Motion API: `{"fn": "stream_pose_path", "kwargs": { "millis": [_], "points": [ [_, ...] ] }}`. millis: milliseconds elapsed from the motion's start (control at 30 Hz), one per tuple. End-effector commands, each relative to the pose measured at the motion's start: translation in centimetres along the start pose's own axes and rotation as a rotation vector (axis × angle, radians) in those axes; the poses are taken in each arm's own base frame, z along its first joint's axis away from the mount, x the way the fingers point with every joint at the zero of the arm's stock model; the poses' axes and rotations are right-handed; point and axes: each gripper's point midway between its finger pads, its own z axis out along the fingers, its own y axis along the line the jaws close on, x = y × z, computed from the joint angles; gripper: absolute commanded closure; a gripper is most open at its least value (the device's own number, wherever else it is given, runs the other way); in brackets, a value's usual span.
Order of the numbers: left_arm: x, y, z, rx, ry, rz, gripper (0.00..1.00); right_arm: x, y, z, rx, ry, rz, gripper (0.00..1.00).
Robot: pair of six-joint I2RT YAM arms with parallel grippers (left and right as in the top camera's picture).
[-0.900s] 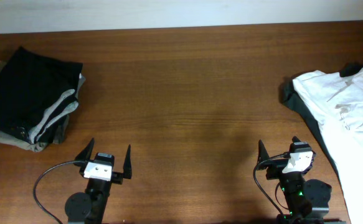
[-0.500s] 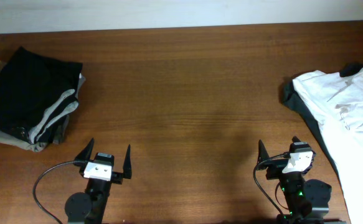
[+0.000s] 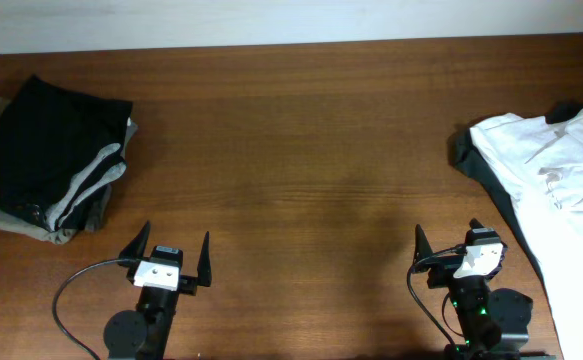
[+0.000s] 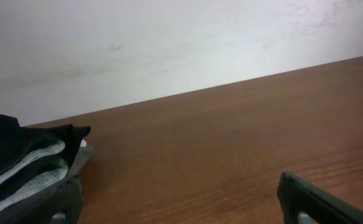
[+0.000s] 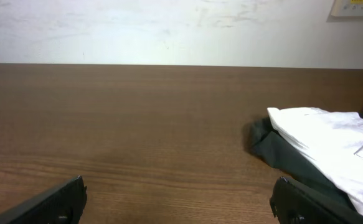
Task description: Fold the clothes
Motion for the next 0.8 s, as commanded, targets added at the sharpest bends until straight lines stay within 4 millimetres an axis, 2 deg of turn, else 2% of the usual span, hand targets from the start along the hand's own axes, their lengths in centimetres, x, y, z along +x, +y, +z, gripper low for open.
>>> {"fn": "stream_pose_path", "kwargs": {
  "millis": [0, 133, 200, 267, 333, 400, 433, 567, 633, 700, 767],
  "points": [
    [-0.1, 0.1, 0.0, -0.005, -0.007, -0.005, 0.01, 0.4, 0.6, 0.0, -0.041, 0.007, 0.005, 0.01],
    [-1.2, -1.0, -0.1, 0.06, -0.053, -0.005, 0.01, -0.8, 2.6, -0.2, -0.155, -0.032, 0.067, 0.01],
    [-3.8, -1.0, -0.5, 0.067, -0.135, -0.006, 0.01, -2.3, 3.4, -0.7, -0.2, -0.066, 0.084, 0.01],
    [-6.0, -0.8, -1.0, 0.063, -0.172, -0.002, 0.01, -5.1, 3.3, -1.5, -0.193, -0.113, 0.071, 0.01],
    [-7.2, -0.6, -1.0, 0.072, -0.095, -0.017, 0.01, -7.8, 3.4, -1.9, -0.193, -0.105, 0.073, 0.01],
    [-7.3, -0.5, -0.3, 0.086, 0.022, -0.038, 0.01, -9.1, 3.2, -1.3, -0.19, -0.027, 0.094, 0.01],
    [-7.8, -0.3, 0.2, 0.091, 0.066, -0.046, 0.01, -9.7, 3.1, -0.5, -0.186, 0.039, 0.112, 0.01],
    [-10.7, 0.6, 4.4, 0.118, 0.294, -0.088, 0.01, -11.3, 1.9, 3.1, -0.14, 0.332, 0.177, 0.02],
    [-11.5, 1.1, 6.7, 0.136, 0.448, -0.117, 0.01, -12.3, 1.6, 5.0, -0.161, 0.459, 0.092, 0.01],
    [-11.4, 1.1, 8.9, 0.172, 0.625, -0.155, 0.01, -12.6, 1.6, 6.8, -0.186, 0.56, 0.094, 0.01],
    [-11.0, 1.1, 10.4, 0.19, 0.751, -0.181, 0.01, -11.8, 1.8, 7.6, -0.21, 0.665, 0.13, 0.01]
  ]
}}
